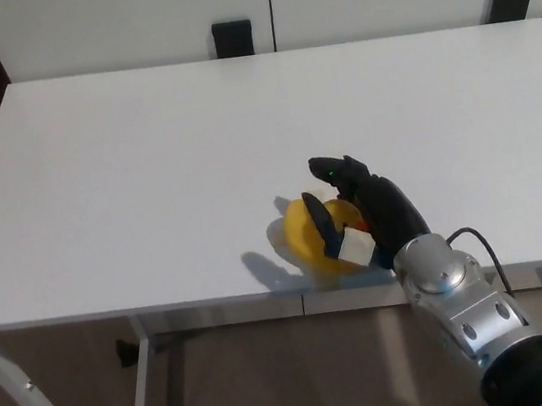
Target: The robot uses its right hand to push the yellow duck toy to the center of the white desk.
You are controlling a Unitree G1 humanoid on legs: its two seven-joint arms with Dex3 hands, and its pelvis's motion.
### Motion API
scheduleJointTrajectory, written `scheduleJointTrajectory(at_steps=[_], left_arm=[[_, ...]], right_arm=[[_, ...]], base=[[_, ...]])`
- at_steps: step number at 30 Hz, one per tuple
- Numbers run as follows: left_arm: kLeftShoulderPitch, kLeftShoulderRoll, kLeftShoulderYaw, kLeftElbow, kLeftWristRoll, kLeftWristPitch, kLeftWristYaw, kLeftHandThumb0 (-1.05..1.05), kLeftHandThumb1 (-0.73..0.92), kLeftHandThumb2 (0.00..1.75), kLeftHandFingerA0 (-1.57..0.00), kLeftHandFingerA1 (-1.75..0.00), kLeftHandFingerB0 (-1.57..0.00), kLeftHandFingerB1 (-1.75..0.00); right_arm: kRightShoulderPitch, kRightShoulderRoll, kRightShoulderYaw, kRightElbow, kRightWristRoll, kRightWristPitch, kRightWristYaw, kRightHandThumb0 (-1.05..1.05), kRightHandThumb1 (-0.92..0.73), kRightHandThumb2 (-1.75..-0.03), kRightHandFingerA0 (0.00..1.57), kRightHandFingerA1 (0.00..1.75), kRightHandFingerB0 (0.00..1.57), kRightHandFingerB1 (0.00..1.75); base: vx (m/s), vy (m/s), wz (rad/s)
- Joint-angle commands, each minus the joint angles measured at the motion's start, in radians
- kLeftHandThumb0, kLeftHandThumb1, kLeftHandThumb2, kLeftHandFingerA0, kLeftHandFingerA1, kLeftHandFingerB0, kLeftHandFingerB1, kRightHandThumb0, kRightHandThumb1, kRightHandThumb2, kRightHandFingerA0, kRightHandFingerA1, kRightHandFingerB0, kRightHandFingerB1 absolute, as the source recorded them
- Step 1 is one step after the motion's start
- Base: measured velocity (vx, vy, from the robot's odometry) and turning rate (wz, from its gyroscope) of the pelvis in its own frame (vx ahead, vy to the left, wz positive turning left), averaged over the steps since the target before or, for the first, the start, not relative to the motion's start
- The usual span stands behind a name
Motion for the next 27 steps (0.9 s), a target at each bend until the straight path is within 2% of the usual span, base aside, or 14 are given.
scheduleJointTrajectory(at_steps=[1, 4, 5, 12, 13, 16, 17, 19, 21, 22, 24, 25, 27], left_arm=[[0.012, 0.013, 0.001, 0.001, 0.006, -0.025, 0.002, -0.17, 0.60, 0.84, -0.93, -0.94, -0.89, -0.87], [0.013, 0.013, 0.003, 0.006, 0.004, -0.024, -0.001, -0.15, 0.57, 0.84, -0.91, -0.94, -0.90, -0.88], [0.014, 0.014, 0.005, 0.009, 0.003, -0.026, 0.000, -0.16, 0.58, 0.84, -0.92, -0.91, -0.90, -0.87], [0.013, 0.016, 0.008, 0.010, 0.001, -0.026, -0.001, -0.16, 0.58, 0.84, -0.92, -0.96, -0.93, -0.90], [0.014, 0.017, 0.007, 0.010, 0.003, -0.024, 0.000, -0.15, 0.56, 0.85, -0.92, -0.94, -0.93, -0.90], [0.016, 0.018, 0.004, 0.009, 0.006, -0.022, 0.001, -0.15, 0.56, 0.85, -0.92, -0.94, -0.93, -0.90], [0.018, 0.017, 0.004, 0.008, 0.006, -0.023, 0.002, -0.18, 0.60, 0.80, -0.91, -0.93, -0.91, -0.88], [0.020, 0.015, 0.006, 0.007, 0.005, -0.025, 0.004, -0.17, 0.59, 0.84, -0.91, -0.94, -0.91, -0.89], [0.020, 0.015, 0.006, 0.008, 0.004, -0.025, 0.005, -0.17, 0.59, 0.84, -0.91, -0.94, -0.91, -0.89], [0.021, 0.016, 0.006, 0.009, 0.005, -0.025, 0.003, -0.15, 0.57, 0.87, -0.90, -0.93, -0.91, -0.88], [0.022, 0.016, 0.005, 0.009, 0.005, -0.025, 0.003, -0.15, 0.57, 0.87, -0.90, -0.93, -0.91, -0.88], [0.027, 0.021, 0.003, 0.008, 0.008, -0.027, 0.002, -0.20, 0.62, 0.74, -0.87, -0.87, -0.86, -0.85], [0.038, 0.028, 0.001, 0.005, 0.010, -0.032, 0.001, -0.18, 0.59, 0.81, -0.88, -0.90, -0.91, -0.90]], right_arm=[[0.051, -0.054, 0.017, -0.064, -0.073, 0.004, -0.085, -1.05, -0.81, -1.28, 0.00, 0.10, 0.00, 0.16], [0.073, -0.083, 0.018, -0.120, -0.098, 0.006, -0.116, -1.05, -0.81, -1.29, 0.00, 0.11, 0.00, 0.18], [0.086, -0.113, 0.021, -0.168, -0.126, 0.011, -0.141, -1.05, -0.92, -0.82, 0.00, 0.00, 0.00, 0.00], [0.105, -0.151, 0.011, -0.240, -0.144, 0.007, -0.172, -1.05, -0.92, -0.82, 0.00, 0.00, 0.00, 0.00], [0.112, -0.171, 0.006, -0.270, -0.148, 0.011, -0.165, -1.04, -0.82, -1.17, 0.00, 0.00, 0.00, 0.00], [0.121, -0.194, 0.003, -0.306, -0.154, 0.020, -0.153, -1.04, -0.82, -1.17, 0.00, 0.00, 0.00, 0.00], [0.141, -0.222, -0.014, -0.366, -0.150, 0.016, -0.140, -1.05, -0.92, -0.79, 0.00, 0.00, 0.00, 0.00], [0.175, -0.257, -0.049, -0.466, -0.126, 0.011, -0.111, -1.05, -0.92, -0.76, 0.00, 0.00, 0.00, 0.00], [0.190, -0.268, -0.063, -0.507, -0.111, 0.012, -0.096, -1.05, -0.92, -0.76, 0.00, 0.00, 0.00, 0.00], [0.236, -0.291, -0.112, -0.615, -0.051, 0.018, -0.046, -1.05, -0.71, -1.22, 0.00, 0.03, 0.00, 0.13], [0.248, -0.296, -0.123, -0.642, -0.038, 0.022, -0.033, -1.05, -0.71, -1.22, 0.00, 0.03, 0.00, 0.13], [0.299, -0.345, -0.181, -0.728, -0.008, 0.036, 0.005, -1.05, -0.92, -0.79, 0.00, 0.00, 0.00, 0.00], [0.399, -0.441, -0.314, -0.835, 0.070, 0.025, 0.083, -1.05, -0.92, -0.77, 0.00, 0.00, 0.00, 0.00]], base=[[0.00, 0.000, 0.00], [0.00, 0.000, 0.00], [0.00, 0.000, 0.00], [0.00, 0.000, 0.00], [0.00, 0.000, 0.00], [0.00, 0.000, 0.00], [0.00, 0.000, 0.00], [0.00, 0.000, 0.00], [0.00, 0.000, 0.00], [0.00, 0.000, 0.00], [0.00, 0.000, 0.00], [0.00, 0.000, 0.00], [0.00, 0.000, 0.00]])
